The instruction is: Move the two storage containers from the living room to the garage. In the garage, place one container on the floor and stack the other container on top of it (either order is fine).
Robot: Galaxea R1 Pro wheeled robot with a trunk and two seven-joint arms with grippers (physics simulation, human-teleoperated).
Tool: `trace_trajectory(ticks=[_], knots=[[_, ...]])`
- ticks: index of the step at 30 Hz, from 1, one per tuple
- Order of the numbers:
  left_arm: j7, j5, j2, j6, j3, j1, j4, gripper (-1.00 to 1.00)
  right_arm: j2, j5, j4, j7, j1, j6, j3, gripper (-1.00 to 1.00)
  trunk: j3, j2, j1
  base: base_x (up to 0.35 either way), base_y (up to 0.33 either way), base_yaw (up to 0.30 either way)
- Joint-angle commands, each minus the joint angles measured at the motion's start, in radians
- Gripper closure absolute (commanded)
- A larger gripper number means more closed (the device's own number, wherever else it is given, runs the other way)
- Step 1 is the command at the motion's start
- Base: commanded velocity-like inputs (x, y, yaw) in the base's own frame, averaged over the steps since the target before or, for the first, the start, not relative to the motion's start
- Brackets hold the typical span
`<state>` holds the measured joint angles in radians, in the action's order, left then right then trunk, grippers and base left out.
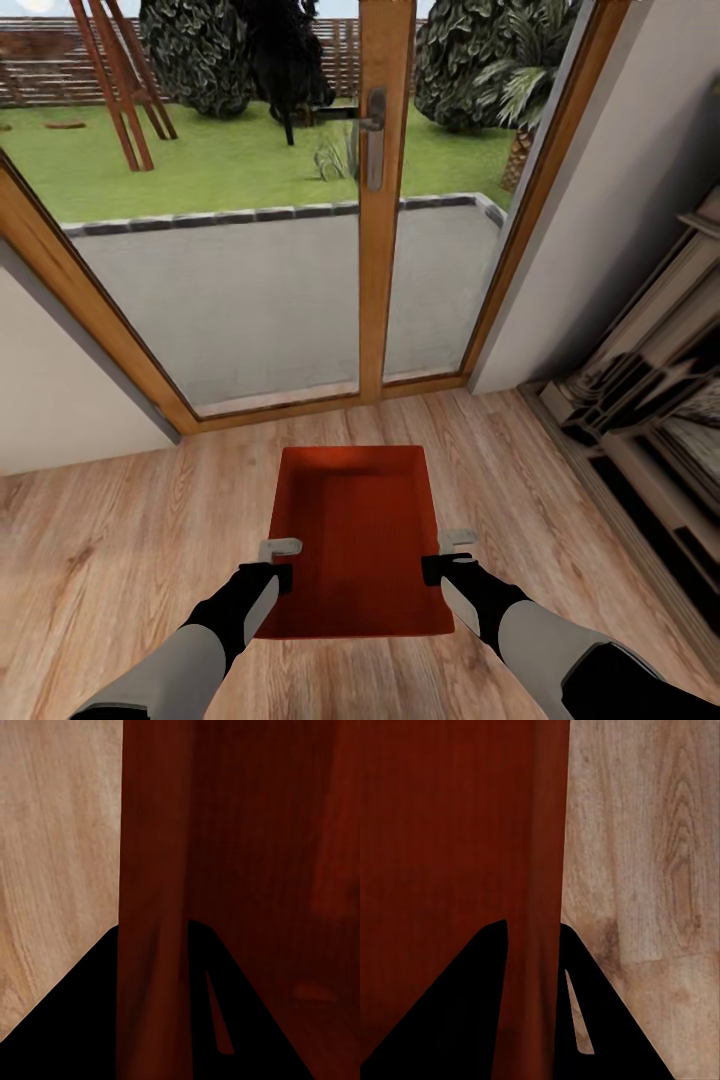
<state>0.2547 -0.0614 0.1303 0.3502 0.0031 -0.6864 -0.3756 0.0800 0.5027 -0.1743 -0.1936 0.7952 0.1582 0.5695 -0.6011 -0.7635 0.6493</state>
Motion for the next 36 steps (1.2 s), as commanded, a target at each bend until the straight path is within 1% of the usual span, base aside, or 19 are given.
trace_trajectory(ticks=[1,36], knots=[[0.009,0.002,-0.001,0.009,0.0,0.001,0.001,1.0,-0.005,-0.018,-0.004,-0.007,0.001,-0.035,0.003,1.0,0.002,0.007,-0.004,0.0,0.0,0.0],[0.011,0.006,-0.001,0.007,-0.005,0.001,0.001,1.0,-0.005,-0.018,-0.004,-0.007,0.001,-0.035,0.003,1.0,0.112,0.252,-0.138,0.0,0.0,0.0]])
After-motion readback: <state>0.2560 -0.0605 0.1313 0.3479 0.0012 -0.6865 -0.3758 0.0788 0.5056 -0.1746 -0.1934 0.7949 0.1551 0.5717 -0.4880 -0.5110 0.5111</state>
